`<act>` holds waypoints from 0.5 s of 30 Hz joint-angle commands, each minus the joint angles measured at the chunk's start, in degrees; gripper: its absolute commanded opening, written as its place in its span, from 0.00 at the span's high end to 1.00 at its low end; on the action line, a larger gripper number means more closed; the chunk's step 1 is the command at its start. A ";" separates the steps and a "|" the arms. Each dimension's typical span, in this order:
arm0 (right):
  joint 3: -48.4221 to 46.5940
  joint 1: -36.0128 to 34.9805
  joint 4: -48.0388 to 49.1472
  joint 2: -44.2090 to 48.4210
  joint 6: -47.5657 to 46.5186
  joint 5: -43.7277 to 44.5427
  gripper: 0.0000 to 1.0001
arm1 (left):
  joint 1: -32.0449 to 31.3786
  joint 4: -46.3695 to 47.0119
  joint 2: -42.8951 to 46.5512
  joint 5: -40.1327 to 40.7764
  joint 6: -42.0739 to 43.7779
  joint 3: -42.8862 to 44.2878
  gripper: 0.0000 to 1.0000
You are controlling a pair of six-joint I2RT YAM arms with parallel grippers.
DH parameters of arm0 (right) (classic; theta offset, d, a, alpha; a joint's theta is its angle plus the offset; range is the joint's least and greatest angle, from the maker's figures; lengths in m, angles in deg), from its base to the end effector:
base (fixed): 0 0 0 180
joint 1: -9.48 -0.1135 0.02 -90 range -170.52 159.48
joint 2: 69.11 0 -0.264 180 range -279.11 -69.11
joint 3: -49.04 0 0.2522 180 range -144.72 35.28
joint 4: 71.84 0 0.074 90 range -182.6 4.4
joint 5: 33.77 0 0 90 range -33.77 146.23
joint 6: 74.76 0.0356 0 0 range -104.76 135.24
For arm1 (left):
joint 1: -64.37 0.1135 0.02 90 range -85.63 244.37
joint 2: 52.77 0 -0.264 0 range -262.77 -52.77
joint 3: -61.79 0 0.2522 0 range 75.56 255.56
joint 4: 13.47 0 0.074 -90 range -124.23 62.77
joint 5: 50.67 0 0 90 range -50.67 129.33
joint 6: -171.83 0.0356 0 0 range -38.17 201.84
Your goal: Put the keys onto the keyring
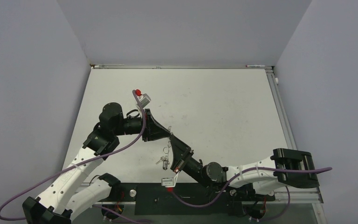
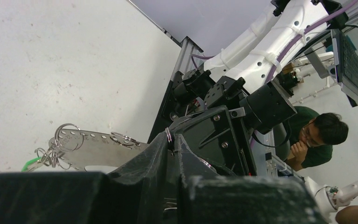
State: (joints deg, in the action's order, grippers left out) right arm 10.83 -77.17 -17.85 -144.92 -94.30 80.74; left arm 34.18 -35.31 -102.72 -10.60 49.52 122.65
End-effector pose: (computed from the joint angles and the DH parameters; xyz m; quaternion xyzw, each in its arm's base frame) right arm 0.0298 0.2559 0.2456 -0.6035 0.0858 -0.2799 0.7416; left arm 0.1531 -0.1206 0.3449 0.2557 0.7040 -0.5777 0.3245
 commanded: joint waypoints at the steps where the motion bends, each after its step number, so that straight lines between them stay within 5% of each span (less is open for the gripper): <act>1: -2.52 0.33 5.97 -0.41 -0.59 0.19 0.95 | 0.30 6.47 -0.55 -2.00 -2.76 -0.85 1.00; 12: -3.58 1.76 8.55 -2.89 -0.10 2.01 0.93 | 0.46 9.90 1.06 -0.43 -3.96 -2.24 1.00; 15: -3.98 2.32 7.84 -3.28 0.97 2.56 0.71 | 0.64 10.26 1.30 -0.07 -4.04 -2.18 1.00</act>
State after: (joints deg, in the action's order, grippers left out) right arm 10.18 -75.88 -14.84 -147.93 -94.45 82.60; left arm 34.72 -29.01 -102.57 -10.16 45.56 120.48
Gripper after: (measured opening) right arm 0.206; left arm 0.007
